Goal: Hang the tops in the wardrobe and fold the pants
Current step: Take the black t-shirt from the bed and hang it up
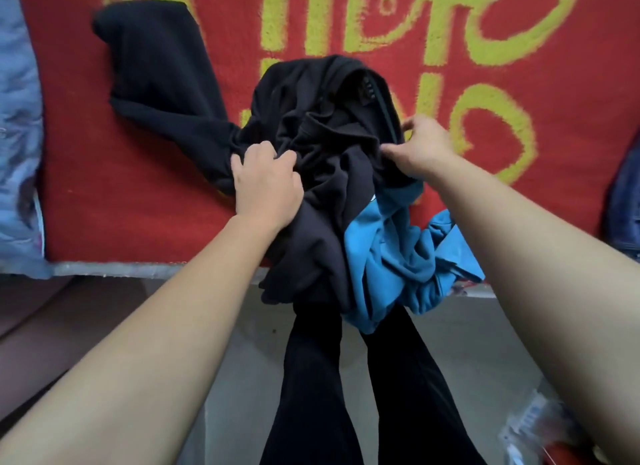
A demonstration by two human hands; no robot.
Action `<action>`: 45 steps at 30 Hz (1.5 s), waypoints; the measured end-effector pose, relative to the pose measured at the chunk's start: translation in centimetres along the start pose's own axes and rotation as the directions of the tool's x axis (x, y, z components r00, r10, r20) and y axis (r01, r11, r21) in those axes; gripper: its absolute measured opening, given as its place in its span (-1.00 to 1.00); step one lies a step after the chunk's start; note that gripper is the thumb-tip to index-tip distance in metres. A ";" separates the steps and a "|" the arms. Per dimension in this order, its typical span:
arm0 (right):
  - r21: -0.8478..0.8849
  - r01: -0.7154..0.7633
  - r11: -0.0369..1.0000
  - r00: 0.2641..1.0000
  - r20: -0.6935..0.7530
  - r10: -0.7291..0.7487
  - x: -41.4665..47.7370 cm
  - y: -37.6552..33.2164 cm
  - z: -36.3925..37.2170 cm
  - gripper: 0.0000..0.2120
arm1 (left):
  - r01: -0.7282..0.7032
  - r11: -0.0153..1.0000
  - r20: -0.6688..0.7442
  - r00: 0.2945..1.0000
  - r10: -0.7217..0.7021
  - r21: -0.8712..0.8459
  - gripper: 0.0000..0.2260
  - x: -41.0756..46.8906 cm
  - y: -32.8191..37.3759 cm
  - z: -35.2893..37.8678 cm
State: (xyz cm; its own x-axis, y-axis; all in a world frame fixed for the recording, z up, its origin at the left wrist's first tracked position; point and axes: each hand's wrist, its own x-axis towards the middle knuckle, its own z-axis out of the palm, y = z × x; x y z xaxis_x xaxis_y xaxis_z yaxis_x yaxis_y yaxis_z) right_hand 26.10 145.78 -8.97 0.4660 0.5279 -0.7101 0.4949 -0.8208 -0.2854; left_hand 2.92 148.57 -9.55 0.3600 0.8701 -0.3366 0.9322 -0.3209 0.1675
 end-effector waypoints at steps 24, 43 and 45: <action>0.651 -0.074 0.755 0.961 0.249 -0.121 -16.0 14.9 -3.2 -0.76 | 0.544 -0.059 0.472 0.662 -0.582 -0.837 -0.83 -11.5 15.7 -4.8; 0.072 0.752 0.655 0.657 -0.143 -0.740 -37.8 -3.3 -11.9 -0.74 | 0.155 0.497 -0.139 0.852 -0.504 -0.854 -0.74 -38.5 13.2 -30.4; 0.168 0.785 0.596 0.619 -0.224 -0.753 -42.7 -4.3 -13.0 -0.74 | 0.254 0.655 -0.159 0.849 -0.503 -0.712 -0.79 -43.0 12.1 -30.5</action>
State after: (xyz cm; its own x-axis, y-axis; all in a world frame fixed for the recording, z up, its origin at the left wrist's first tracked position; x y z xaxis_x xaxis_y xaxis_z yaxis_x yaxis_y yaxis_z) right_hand 13.57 129.62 30.96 0.0806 0.9935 -0.0804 0.5378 -0.1112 -0.8357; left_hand -2.42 118.67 35.23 -0.1692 0.9601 -0.2225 0.6750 0.2774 0.6837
